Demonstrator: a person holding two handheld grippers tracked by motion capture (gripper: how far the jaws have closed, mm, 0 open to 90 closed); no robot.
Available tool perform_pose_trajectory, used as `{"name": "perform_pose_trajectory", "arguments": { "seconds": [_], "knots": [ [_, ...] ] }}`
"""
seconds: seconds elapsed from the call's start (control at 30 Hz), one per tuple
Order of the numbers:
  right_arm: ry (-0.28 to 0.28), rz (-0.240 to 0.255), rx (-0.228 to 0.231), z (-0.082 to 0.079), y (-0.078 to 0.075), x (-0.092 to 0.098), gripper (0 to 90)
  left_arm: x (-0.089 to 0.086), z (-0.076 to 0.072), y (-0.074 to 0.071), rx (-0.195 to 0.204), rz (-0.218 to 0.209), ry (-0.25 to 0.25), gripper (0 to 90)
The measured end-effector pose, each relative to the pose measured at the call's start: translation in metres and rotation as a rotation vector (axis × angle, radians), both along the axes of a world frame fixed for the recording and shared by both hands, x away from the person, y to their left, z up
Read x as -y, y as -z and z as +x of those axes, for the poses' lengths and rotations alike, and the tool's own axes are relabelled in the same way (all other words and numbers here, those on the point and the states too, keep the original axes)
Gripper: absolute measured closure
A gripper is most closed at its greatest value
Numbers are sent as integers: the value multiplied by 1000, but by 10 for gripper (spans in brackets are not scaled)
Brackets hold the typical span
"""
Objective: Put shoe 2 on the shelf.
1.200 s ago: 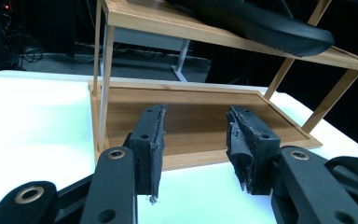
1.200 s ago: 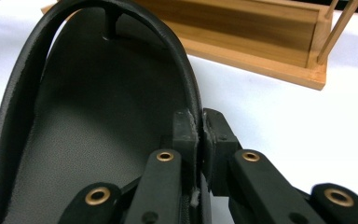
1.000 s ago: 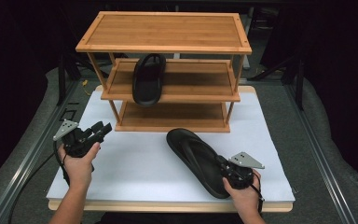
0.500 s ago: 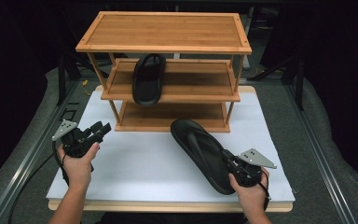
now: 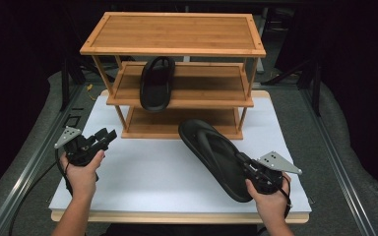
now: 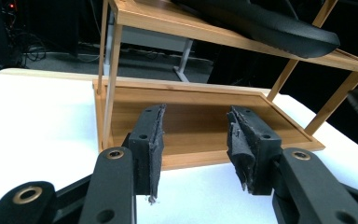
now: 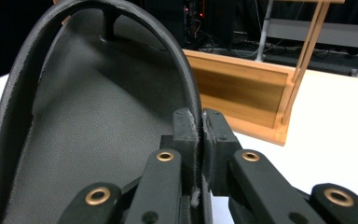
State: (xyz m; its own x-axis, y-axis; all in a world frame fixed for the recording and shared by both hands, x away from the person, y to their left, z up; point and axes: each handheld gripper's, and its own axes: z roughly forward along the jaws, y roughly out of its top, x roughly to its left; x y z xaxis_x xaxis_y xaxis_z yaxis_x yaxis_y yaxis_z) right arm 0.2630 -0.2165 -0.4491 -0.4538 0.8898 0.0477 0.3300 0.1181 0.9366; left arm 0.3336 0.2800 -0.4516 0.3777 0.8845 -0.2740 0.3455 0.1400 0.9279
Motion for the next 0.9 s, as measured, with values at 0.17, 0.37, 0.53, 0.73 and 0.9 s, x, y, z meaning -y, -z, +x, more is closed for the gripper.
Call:
{"name": "perform_pose_trajectory", "arguments": {
  "seconds": [0.17, 0.37, 0.53, 0.73, 0.9],
  "knots": [
    [-10, -1, 24, -1, -19, 0, 847, -1, 0, -1, 3, -2, -2, 556],
    [-4, 12, 40, 3, -33, 3, 847, 0, 0, -1, 4, -6, 1, 556],
    [3, 14, 48, 6, -38, 3, 847, -1, 0, -1, 4, -8, -1, 557],
    [25, 26, 57, 13, -46, 3, 847, 0, -1, -1, 3, -7, 0, 556],
    [39, 24, 59, 26, -52, -1, 847, -1, -1, -2, 5, -9, 0, 556]
  ]
}}
